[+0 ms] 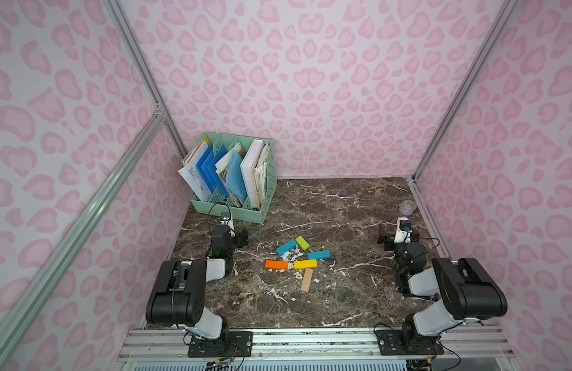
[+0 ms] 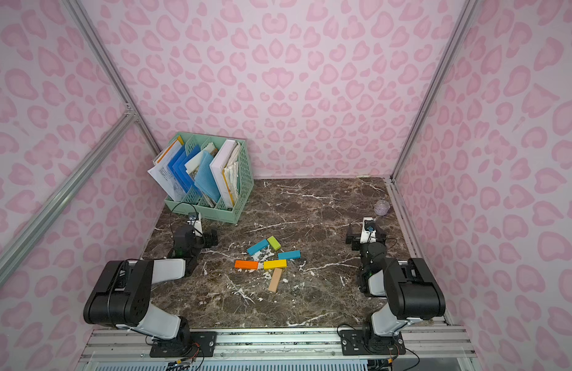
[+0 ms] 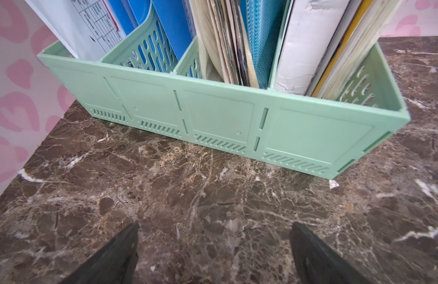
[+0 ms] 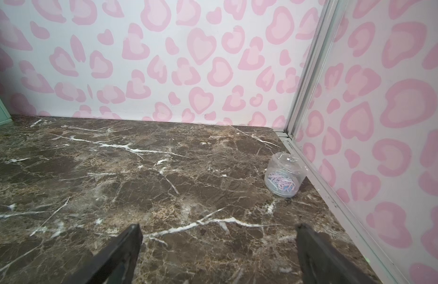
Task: Assemble a giraffe with building blocks
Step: Pick up the building block from the center of the board.
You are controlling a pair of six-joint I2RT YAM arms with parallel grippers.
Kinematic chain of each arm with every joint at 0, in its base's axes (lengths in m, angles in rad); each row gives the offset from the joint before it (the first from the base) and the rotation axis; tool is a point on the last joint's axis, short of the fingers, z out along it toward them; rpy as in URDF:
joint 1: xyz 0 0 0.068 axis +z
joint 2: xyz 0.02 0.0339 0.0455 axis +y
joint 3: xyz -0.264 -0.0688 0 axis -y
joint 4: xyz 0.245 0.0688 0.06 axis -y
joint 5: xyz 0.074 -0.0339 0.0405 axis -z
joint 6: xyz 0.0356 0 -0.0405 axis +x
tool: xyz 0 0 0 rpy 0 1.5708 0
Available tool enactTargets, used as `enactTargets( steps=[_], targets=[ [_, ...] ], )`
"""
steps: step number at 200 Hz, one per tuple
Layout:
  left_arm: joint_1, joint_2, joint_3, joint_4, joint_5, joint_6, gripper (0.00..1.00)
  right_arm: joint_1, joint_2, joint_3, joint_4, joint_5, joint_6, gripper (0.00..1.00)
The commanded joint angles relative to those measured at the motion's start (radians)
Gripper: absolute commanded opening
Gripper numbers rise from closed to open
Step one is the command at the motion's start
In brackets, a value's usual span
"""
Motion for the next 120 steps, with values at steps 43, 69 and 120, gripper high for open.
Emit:
enactTargets(
  steps=[43, 69, 120],
  targets=[
    [0.001, 0.001, 0.003, 0.018, -0.001, -0.004, 0.99, 0.0, -0.003, -0.001, 0.007, 0.017, 0.007, 1.0],
    [0.001, -0.001, 0.002, 0.02, -0.001, -0.003, 0.99, 0.0, -0.002, 0.001, 0.007, 0.016, 0.007, 1.0],
    [0.004, -0.004, -0.002, 0.023, 0.003, -0.007, 0.99, -0.006, -0.002, 0.007, -0.008, 0.014, 0.018, 1.0]
  ],
)
